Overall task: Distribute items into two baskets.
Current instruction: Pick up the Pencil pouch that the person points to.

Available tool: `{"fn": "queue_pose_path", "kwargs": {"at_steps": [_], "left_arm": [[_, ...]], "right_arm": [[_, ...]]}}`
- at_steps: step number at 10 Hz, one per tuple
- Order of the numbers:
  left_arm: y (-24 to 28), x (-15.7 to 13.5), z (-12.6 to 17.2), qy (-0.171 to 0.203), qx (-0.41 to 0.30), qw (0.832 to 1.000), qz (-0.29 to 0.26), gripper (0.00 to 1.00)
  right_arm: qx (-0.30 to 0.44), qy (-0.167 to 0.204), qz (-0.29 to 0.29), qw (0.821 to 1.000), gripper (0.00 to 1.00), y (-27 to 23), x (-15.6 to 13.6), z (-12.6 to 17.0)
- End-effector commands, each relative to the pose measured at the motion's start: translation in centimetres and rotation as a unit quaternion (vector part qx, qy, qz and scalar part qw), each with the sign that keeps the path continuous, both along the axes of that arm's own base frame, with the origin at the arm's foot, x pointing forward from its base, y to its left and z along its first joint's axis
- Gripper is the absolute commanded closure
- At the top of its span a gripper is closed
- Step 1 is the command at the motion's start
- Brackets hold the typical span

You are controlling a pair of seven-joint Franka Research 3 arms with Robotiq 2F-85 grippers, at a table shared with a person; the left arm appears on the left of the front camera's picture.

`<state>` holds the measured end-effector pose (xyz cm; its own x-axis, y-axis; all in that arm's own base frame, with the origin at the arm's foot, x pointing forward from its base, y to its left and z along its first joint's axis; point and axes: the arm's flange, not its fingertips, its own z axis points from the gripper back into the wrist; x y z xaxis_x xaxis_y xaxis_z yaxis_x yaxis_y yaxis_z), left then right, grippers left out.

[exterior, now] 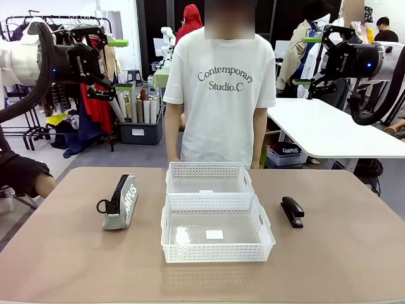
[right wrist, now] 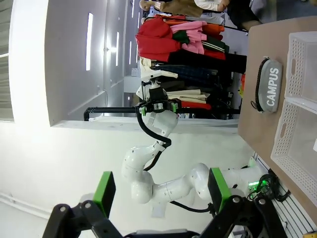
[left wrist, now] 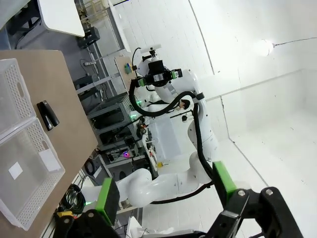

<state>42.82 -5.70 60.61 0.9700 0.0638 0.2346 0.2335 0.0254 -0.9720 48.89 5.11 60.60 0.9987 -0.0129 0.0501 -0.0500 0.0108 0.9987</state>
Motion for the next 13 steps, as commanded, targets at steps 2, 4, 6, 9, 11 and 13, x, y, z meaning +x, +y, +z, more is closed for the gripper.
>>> {"fn": "queue_pose_path", "kwargs": {"at_steps": [2, 4, 6, 9, 11, 13], "left_arm": [[0.06, -0.04, 0.04, 0.0, 0.0, 1.0, 0.0, 0.0], [0.06, -0.04, 0.04, 0.0, 0.0, 1.0, 0.0, 0.0], [0.06, -0.04, 0.04, 0.0, 0.0, 1.0, 0.0, 0.0], [0.06, -0.04, 0.04, 0.0, 0.0, 1.0, 0.0, 0.0], [0.06, -0.04, 0.04, 0.0, 0.0, 1.0, 0.0, 0.0], [0.06, -0.04, 0.04, 0.0, 0.0, 1.0, 0.0, 0.0]], "right_arm": [[0.001, -0.001, 0.0, 1.0, 0.0, 0.0, -0.04, 0.12], [0.001, -0.001, 0.0, 1.0, 0.0, 0.0, -0.04, 0.12], [0.001, -0.001, 0.0, 1.0, 0.0, 0.0, -0.04, 0.12], [0.001, -0.001, 0.0, 1.0, 0.0, 0.0, -0.04, 0.12], [0.001, -0.001, 0.0, 1.0, 0.0, 0.0, -0.04, 0.12], [0.001, -0.001, 0.0, 1.0, 0.0, 0.0, -0.04, 0.12]]}}
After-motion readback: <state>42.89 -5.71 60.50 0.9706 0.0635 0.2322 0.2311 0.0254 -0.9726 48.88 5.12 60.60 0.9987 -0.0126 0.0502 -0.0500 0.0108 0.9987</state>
